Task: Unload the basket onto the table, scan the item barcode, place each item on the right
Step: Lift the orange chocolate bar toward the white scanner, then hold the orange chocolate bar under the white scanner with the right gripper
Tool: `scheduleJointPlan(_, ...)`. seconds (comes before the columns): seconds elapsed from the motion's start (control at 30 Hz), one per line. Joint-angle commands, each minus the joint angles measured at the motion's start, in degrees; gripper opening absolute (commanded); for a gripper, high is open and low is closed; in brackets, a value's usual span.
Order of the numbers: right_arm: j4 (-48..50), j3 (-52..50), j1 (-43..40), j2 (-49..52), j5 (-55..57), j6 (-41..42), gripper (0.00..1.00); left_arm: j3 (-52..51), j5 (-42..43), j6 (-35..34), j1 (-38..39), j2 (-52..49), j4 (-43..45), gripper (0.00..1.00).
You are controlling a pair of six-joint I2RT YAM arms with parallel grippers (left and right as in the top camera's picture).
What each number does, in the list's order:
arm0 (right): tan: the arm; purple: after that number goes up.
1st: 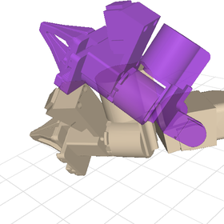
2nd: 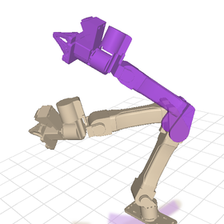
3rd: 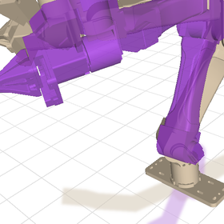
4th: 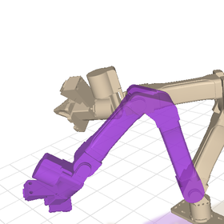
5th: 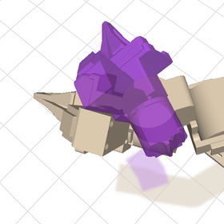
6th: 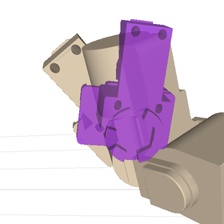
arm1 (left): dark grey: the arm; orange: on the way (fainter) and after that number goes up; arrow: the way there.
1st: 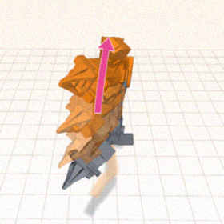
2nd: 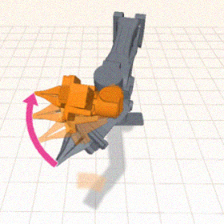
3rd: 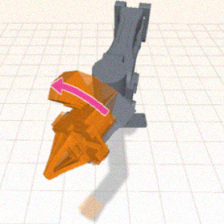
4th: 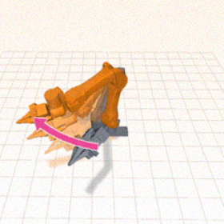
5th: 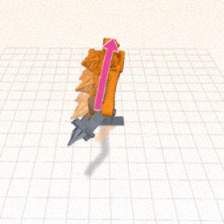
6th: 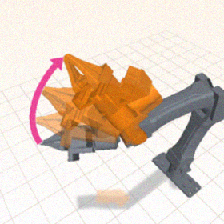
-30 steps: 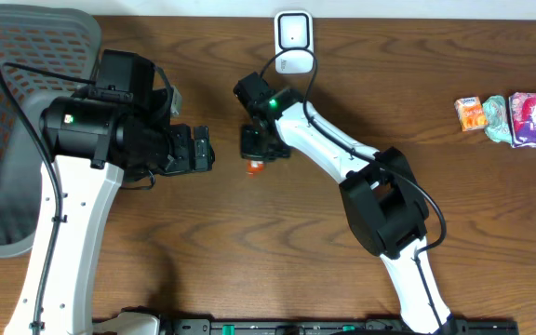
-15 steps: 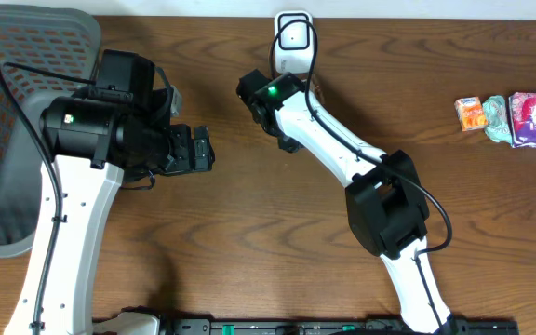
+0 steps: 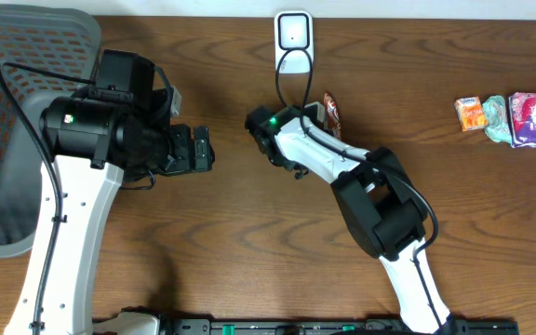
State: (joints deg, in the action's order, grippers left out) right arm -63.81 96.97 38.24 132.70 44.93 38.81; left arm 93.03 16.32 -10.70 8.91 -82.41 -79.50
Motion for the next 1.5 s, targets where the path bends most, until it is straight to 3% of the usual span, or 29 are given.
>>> scheduleJointPlan(0.0, 0.33, 0.11, 1.42, -0.76, -7.19, 1.36, 0.07, -0.17, -0.37, -0.35, 0.24, -0.22, -0.17, 0.97)
scheduleJointPlan(0.07, -0.26, 1.81, 1.75, -1.03, -10.43, 0.70, 0.17, -0.17, -0.37, -0.37, 0.24, -0.22, -0.17, 0.98)
scheduleJointPlan(0.17, -2.64, 6.47, 1.79, -1.16, -14.10, -1.20, 0.20, -0.17, -0.37, -0.37, 0.24, -0.22, -0.17, 0.98)
scheduleJointPlan(0.23, -5.40, 11.02, 1.49, -1.16, -15.15, -2.51, 0.37, -0.17, -0.37, -0.35, 0.24, -0.22, -0.17, 0.98)
scheduleJointPlan(0.3, -8.26, 15.45, 0.52, -1.18, -15.80, -3.15, 0.62, -0.17, -0.37, -0.37, 0.24, -0.22, -0.17, 0.98)
scheduleJointPlan(0.33, -9.66, 17.59, -0.24, -1.20, -16.44, -3.37, 0.68, -0.17, -0.37, -0.35, 0.24, -0.22, -0.17, 0.98)
scheduleJointPlan(0.47, -12.07, 25.22, -4.83, -1.20, -26.16, -12.44, 0.72, -0.17, -0.37, -0.35, 0.24, -0.22, -0.17, 0.98)
scheduleJointPlan(0.53, -12.02, 27.04, -7.61, -1.20, -33.03, -17.25, 0.78, -0.17, -0.37, -0.35, 0.24, -0.22, -0.17, 0.98)
scheduleJointPlan(0.7, -10.75, 26.08, -13.57, -1.18, -49.59, -24.52, 0.68, -0.17, -0.37, -0.35, 0.24, -0.22, -0.17, 0.98)
scheduleJointPlan(0.83, -8.66, 23.39, -15.02, -1.18, -59.56, -34.49, 0.72, -0.17, -0.37, -0.37, 0.24, -0.22, -0.17, 0.98)
scheduleJointPlan(0.97, -5.46, 19.87, -13.62, -1.18, -58.27, -35.28, 0.74, -0.17, -0.37, -0.35, 0.24, -0.22, -0.17, 0.98)
scheduleJointPlan(1.03, -2.54, 17.07, -12.48, -1.18, -55.71, -34.77, 0.69, -0.17, -0.37, -0.37, 0.24, -0.22, -0.17, 0.98)
scheduleJointPlan(1.17, -0.11, 12.98, -10.93, -1.18, -41.86, -24.76, 0.62, -0.17, -0.37, -0.35, 0.24, -0.22, -0.17, 0.98)
scheduleJointPlan(1.27, 1.46, 10.67, -10.10, -1.18, -37.90, -22.75, 0.59, -0.17, -0.37, -0.35, 0.24, -0.22, -0.17, 0.98)
scheduleJointPlan(1.33, 2.03, 10.12, -9.88, -1.18, -37.92, -22.75, 0.49, -0.17, -0.37, -0.35, 0.24, -0.22, -0.17, 0.98)
scheduleJointPlan(1.37, 2.16, 10.10, -9.86, -1.18, -37.92, -22.75, 0.35, -0.17, -0.37, -0.37, 0.24, -0.22, -0.17, 0.98)
scheduleJointPlan(1.47, 3.10, 10.80, -9.77, -1.25, -37.97, -22.67, 0.08, -0.17, -0.37, -0.35, 0.24, -0.22, -0.17, 0.98)
